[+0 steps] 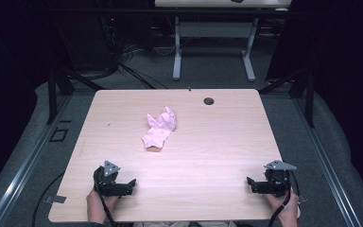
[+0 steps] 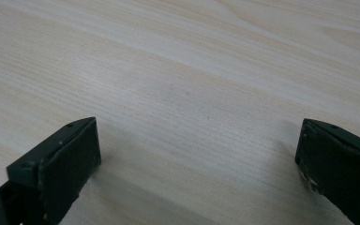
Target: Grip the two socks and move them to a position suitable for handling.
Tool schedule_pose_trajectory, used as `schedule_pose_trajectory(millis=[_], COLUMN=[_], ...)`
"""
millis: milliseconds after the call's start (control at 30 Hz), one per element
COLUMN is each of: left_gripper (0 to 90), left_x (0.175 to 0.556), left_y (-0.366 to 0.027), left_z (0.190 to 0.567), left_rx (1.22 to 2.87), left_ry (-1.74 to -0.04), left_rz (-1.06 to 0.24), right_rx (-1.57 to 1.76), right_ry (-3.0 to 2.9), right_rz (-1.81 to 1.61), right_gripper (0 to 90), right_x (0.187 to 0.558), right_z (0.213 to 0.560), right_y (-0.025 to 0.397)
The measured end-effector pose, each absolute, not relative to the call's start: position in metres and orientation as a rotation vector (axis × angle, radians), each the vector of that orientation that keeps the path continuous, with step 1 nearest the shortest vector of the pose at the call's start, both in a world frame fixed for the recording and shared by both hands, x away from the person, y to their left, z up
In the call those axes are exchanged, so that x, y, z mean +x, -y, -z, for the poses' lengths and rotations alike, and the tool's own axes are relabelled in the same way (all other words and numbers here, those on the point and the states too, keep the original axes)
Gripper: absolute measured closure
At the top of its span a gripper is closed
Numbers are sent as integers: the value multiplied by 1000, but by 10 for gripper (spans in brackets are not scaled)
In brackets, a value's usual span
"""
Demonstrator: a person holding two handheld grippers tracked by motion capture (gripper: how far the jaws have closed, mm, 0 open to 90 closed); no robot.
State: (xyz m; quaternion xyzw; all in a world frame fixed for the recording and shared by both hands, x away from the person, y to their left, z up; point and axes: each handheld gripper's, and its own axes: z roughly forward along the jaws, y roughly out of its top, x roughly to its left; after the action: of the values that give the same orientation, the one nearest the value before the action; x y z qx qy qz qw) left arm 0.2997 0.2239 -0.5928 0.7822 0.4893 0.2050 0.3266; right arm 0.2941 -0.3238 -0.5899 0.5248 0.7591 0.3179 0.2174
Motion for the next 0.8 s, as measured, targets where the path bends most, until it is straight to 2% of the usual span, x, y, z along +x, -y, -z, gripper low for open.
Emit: schedule_pose_trajectory(millis=[800], left_gripper=[3], left_x=[300], left_y=[-224], left_z=[592], left_rx=[2034], left_ry=[-1311], left_rz=[-548], right_rx=[1475], right_ry=[-2079], right_rz=[-877], right_gripper=[0], right_x=[297], right_z=[590], right_y=[325])
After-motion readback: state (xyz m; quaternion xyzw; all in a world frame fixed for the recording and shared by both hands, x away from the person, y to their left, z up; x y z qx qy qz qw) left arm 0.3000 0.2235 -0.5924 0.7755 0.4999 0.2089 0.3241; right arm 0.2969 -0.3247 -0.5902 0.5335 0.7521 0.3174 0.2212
